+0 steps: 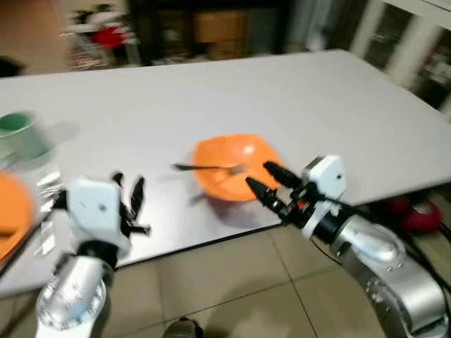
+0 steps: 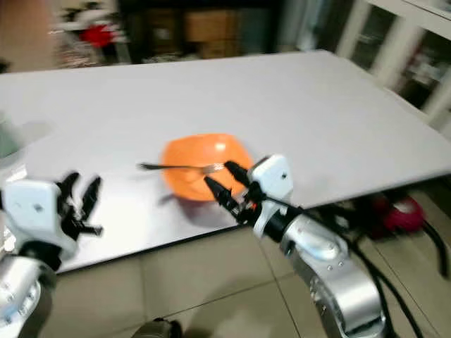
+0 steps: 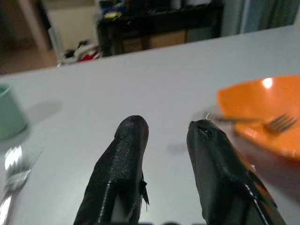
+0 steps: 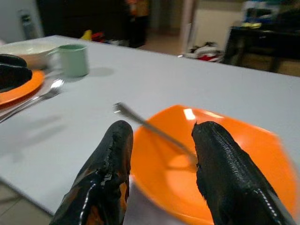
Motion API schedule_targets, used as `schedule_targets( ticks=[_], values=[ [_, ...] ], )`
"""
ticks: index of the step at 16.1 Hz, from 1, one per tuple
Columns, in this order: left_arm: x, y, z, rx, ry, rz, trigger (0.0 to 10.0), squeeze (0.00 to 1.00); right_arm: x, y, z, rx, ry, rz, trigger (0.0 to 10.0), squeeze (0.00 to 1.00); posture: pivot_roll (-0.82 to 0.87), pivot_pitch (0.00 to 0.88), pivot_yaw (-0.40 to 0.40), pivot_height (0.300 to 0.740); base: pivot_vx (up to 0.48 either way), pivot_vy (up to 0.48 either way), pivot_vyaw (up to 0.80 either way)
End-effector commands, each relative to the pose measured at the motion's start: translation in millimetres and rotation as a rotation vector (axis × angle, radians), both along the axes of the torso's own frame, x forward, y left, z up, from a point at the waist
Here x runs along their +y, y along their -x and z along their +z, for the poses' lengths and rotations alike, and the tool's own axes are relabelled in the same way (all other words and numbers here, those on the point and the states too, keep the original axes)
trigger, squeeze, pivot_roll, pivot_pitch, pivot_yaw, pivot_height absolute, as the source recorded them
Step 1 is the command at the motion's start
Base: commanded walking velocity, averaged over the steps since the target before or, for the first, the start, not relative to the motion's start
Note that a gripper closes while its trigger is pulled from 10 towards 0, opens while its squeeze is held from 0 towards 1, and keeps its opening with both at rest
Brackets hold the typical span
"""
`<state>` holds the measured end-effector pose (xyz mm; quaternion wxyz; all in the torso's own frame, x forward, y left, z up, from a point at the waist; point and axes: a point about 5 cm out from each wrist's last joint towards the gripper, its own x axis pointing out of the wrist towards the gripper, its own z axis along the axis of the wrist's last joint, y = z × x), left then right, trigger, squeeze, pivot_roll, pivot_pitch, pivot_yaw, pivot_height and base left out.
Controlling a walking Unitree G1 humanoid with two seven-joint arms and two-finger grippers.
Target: Setting the table
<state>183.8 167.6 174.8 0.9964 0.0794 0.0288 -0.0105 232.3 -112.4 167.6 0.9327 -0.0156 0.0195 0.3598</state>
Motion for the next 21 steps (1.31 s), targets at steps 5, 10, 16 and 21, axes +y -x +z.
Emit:
schedule_targets(
  ticks=[5, 10, 16, 21],
  values=[
    [0.1, -1.2, 7, -0.085, -0.087, -0.001, 10.0, 0.00, -16.2, -5.9, -8, 0.013, -0.037, -0.176, 10.0, 0.00, -0.04, 0.000, 0.021, 0.740, 0.000, 0.000, 0.80],
    [-1.5, -21.1, -2, -0.091, -0.071, -0.017, 10.0, 0.00, -18.7, -5.3, -11, 0.007, -0.056, -0.236, 10.0, 0.00, -0.07, 0.000, 0.054, 0.740, 0.000, 0.000, 0.80],
    [8.7, -24.1, -10, -0.071, -0.079, 0.001, 10.0, 0.00, -30.1, -3.5, -12, 0.020, -0.062, -0.279, 10.0, 0.00, -0.10, 0.000, 0.056, 0.740, 0.000, 0.000, 0.80],
    [7.6, -4.0, -15, -0.037, -0.080, 0.024, 10.0, 0.00, -24.8, -3.8, -13, 0.032, -0.074, -0.246, 10.0, 0.00, -0.06, 0.000, 0.032, 0.740, 0.000, 0.000, 0.80]
  ],
)
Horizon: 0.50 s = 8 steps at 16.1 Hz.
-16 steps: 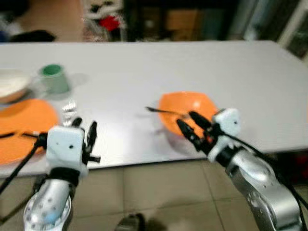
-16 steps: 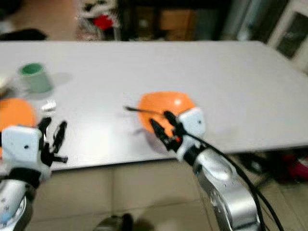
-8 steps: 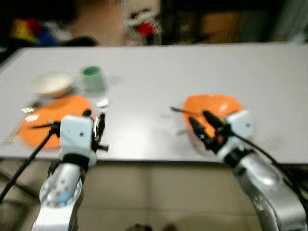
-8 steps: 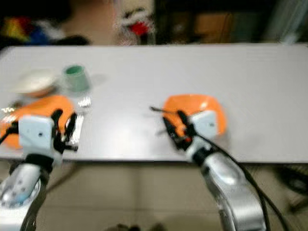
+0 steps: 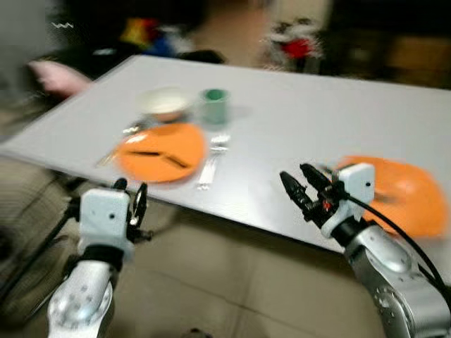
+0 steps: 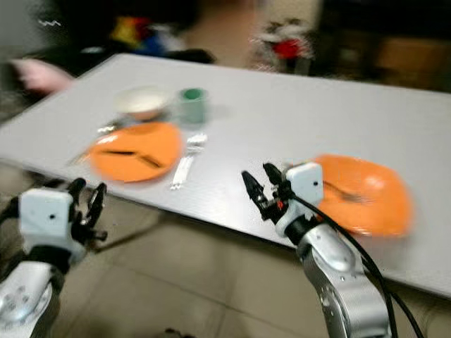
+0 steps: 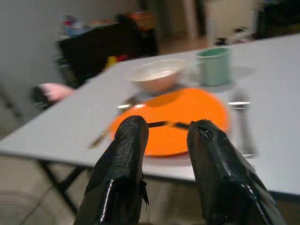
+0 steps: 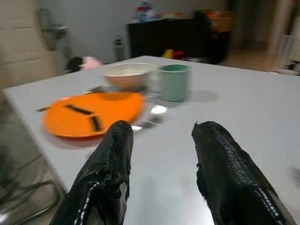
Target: Setting the table
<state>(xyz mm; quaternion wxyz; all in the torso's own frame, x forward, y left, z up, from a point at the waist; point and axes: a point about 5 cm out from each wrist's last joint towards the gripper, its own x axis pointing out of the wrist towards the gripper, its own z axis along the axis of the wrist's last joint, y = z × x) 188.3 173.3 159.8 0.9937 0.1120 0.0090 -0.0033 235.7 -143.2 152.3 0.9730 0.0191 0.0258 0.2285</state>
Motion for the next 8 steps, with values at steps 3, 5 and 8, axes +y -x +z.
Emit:
schedule_targets(
  ticks=[3, 5, 8],
  values=[
    [-1.6, 9.1, -3, 0.021, -0.002, 0.029, 10.0, 0.00, 8.8, -1.1, 3, -0.010, -0.007, 0.072, 10.0, 0.00, -0.06, 0.000, 0.032, 0.740, 0.000, 0.000, 0.80],
    [-3.5, 12.6, -3, 0.026, -0.004, 0.032, 10.0, 0.00, 8.5, -1.9, 2, -0.008, -0.002, 0.082, 10.0, 0.00, -0.05, 0.000, 0.019, 0.740, 0.000, 0.000, 0.80],
    [-3.1, 14.9, -3, 0.032, -0.004, 0.041, 10.0, 0.00, 8.8, -3.3, 1, -0.004, -0.001, 0.092, 10.0, 0.00, -0.03, 0.000, 0.013, 0.740, 0.000, 0.000, 0.80]
  ],
)
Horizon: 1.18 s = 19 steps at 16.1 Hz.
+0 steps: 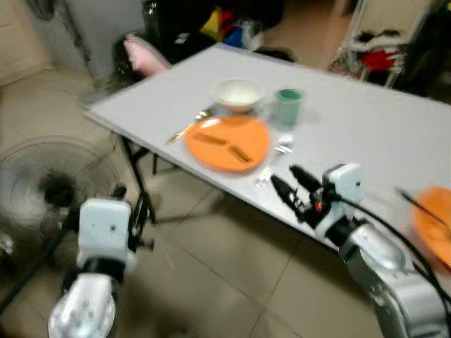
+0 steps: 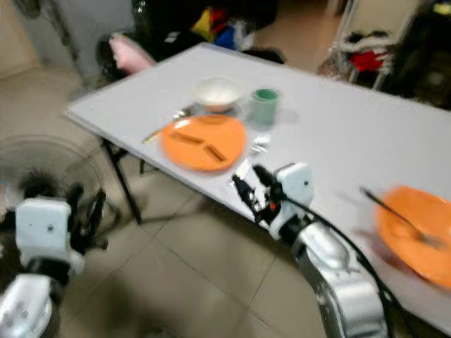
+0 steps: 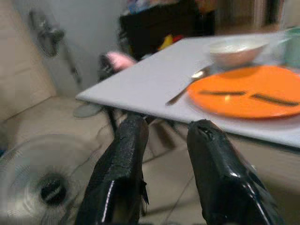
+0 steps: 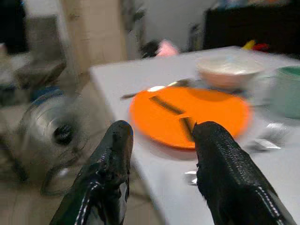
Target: Setting the table
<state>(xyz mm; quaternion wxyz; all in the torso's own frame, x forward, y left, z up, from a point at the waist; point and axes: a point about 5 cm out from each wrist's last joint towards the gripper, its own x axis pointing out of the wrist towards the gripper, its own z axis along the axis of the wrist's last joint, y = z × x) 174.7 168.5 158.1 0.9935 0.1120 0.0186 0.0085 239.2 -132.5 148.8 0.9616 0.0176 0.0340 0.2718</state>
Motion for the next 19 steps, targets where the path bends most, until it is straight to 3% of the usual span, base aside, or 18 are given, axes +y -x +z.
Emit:
schedule_targets(
  ticks=[1, 10, 12, 19],
  values=[
    [1.9, 1.5, -2, 0.015, -0.004, 0.017, 10.0, 0.00, -1.5, 0.1, 4, -0.017, -0.005, 0.005, 10.0, 0.00, -0.03, 0.000, 0.014, 0.740, 0.000, 0.000, 0.80],
    [8.2, -7.0, 3, 0.004, -0.018, 0.017, 10.0, 0.00, -2.8, 0.9, -4, 0.006, -0.042, -0.046, 10.0, 0.00, -0.04, 0.000, 0.027, 0.740, 0.000, 0.290, 0.76],
    [12.3, -8.2, 5, 0.000, -0.027, 0.025, 10.0, 0.00, -1.3, 6.3, -9, 0.046, -0.085, -0.071, 10.0, 0.00, -0.04, 0.000, 0.030, 0.740, 0.000, 0.358, 0.00],
    [15.0, -7.8, 7, 0.005, -0.038, 0.026, 10.0, 0.00, -3.0, 1.9, -9, 0.052, -0.085, -0.085, 10.0, 0.00, -0.03, 0.000, 0.019, 0.740, 0.000, 0.350, 0.00]
  ],
)
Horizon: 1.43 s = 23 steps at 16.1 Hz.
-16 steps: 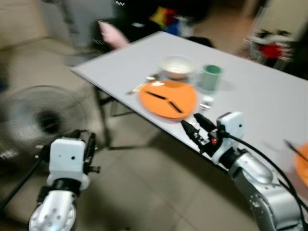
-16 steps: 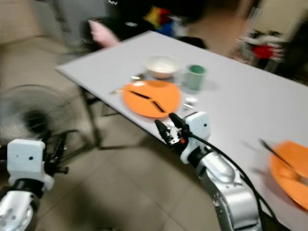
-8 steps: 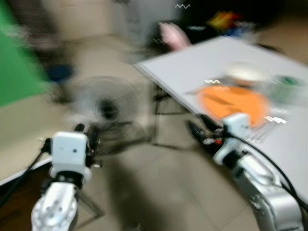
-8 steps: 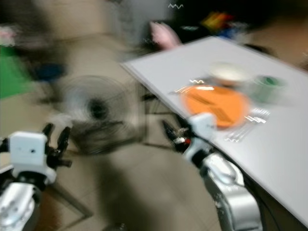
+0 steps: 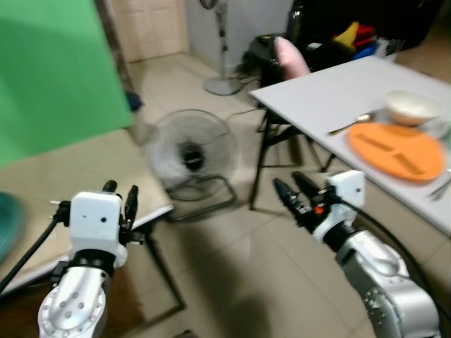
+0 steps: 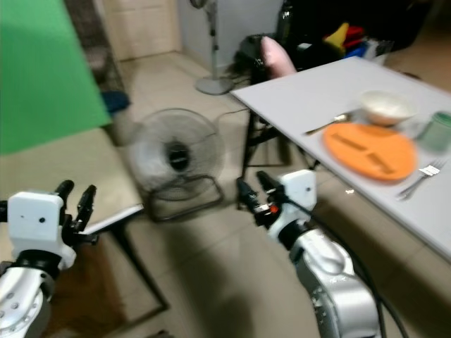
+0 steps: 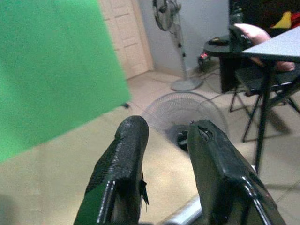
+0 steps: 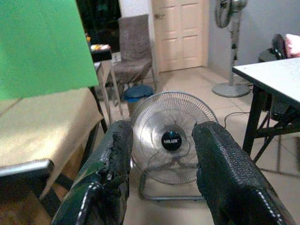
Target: Setting the table
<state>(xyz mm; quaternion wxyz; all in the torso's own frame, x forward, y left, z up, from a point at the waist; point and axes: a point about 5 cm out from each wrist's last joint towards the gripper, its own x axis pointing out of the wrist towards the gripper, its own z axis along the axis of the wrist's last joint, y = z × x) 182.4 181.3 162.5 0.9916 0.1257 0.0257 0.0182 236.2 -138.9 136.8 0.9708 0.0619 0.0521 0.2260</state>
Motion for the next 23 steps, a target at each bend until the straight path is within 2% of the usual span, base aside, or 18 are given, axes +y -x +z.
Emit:
schedule_targets(
  ticks=[1, 6, 13, 23],
  values=[
    [3.1, 0.0, 3.1, -0.007, -0.011, 0.007, 10.0, 0.00, 3.3, -1.5, 3.4, -0.007, -0.014, 0.010, 10.0, 0.00, -0.02, 0.000, 0.014, 0.740, 0.000, 0.345, 0.00],
    [5.6, 2.1, 3.0, -0.002, -0.014, 0.018, 10.0, 0.00, 7.5, -1.1, 3.4, 0.001, -0.014, 0.036, 10.0, 0.00, -0.02, 0.000, 0.001, 0.740, 0.000, 0.344, 0.00],
    [-3.3, 7.6, 0.2, 0.009, -0.004, 0.008, 10.0, 0.00, 7.7, -3.5, 3.5, 0.010, -0.006, 0.073, 10.0, 0.00, 0.00, 0.000, -0.020, 0.740, 0.000, 0.345, 0.00],
    [2.8, 7.3, 1.8, 0.006, -0.030, 0.021, 10.0, 0.00, 8.0, -0.7, 0.0, 0.031, -0.021, 0.059, 10.0, 0.00, 0.00, 0.000, -0.017, 0.740, 0.000, 0.346, 0.00]
  ],
)
